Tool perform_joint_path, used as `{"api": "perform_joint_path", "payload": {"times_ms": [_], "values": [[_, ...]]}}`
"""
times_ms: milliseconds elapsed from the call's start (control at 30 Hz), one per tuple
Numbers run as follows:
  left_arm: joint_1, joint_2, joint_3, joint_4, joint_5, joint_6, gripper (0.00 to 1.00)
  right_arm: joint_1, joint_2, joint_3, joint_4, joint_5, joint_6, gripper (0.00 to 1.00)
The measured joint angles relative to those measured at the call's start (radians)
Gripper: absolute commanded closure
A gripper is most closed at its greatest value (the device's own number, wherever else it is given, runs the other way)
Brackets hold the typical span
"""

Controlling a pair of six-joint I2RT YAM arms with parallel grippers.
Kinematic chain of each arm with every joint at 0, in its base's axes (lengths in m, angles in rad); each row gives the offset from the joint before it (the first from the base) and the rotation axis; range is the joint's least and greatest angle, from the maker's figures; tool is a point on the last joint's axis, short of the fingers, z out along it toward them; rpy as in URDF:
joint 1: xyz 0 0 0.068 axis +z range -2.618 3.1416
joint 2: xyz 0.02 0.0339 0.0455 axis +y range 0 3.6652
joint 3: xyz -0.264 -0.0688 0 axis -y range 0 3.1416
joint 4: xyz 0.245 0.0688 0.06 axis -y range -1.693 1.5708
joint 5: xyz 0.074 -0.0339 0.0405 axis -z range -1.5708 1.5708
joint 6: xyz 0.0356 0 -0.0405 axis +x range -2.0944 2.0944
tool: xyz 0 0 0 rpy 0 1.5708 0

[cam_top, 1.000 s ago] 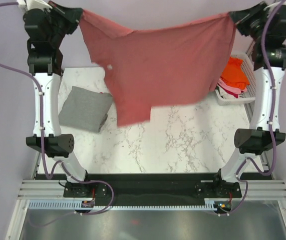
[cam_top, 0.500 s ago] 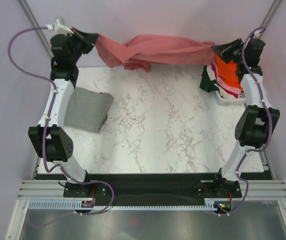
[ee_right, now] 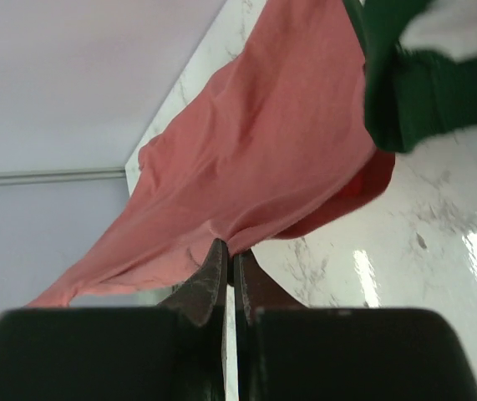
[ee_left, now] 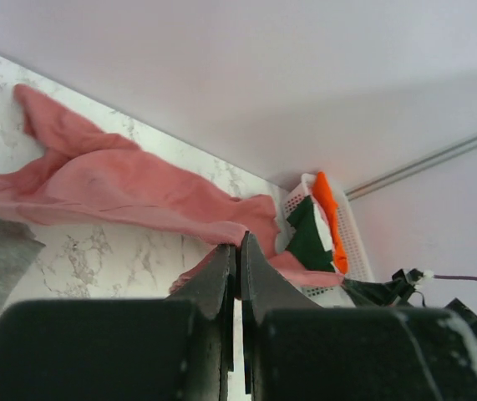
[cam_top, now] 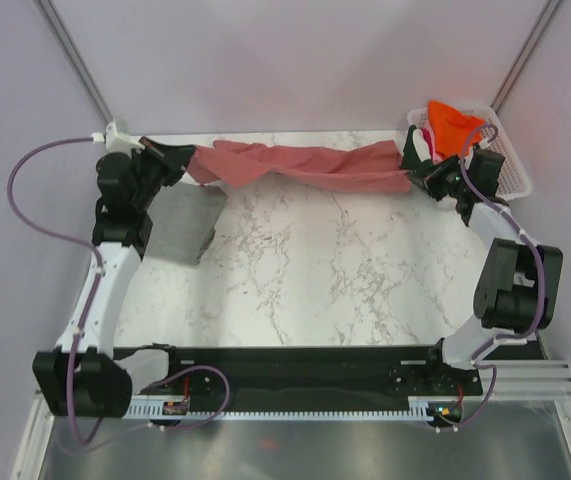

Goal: Fold and stack the t-shirts
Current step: Flatten the tshirt out

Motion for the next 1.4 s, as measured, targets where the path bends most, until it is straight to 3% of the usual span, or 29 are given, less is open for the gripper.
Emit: {"api": "perform_joint_path", "payload": {"times_ms": [167, 367, 533, 733, 1033, 1267, 1400], "values": [[0.0, -0.208, -0.212, -0.001, -0.005, -0.026, 0.98, 0.0, -0.162, -0.201, -0.006, 0.039, -0.055, 1.0], [0.0, -0.285, -0.406, -0.07, 0.002, -0.028, 0.98, -0.027, -0.364, -0.34, -0.112, 0.107, -0.153, 1.0], [0.0, -0.348, -0.505, -0.103, 0.045, -0.028, 0.98, -0.146, -0.513, -0.435, -0.186, 0.121, -0.226, 1.0], [-0.004, -0.439, -0.533, -0.211, 0.077, -0.021, 0.98, -0.251, -0.64, -0.563, -0.274, 0.106, -0.301, 1.0], [-0.007, -0.906, -0.569, -0.458, 0.007, -0.025, 0.98, -0.247, -0.88, -0.64, -0.43, 0.082, -0.382, 1.0], [-0.007, -0.914, -0.592, -0.556, 0.008, -0.031, 0.98, -0.247, -1.009, -0.633, -0.533, 0.119, -0.389, 1.0], [-0.006, -0.869, -0.575, -0.586, -0.005, -0.029, 0.98, -0.247, -1.004, -0.617, -0.55, 0.142, -0.389, 1.0]]}}
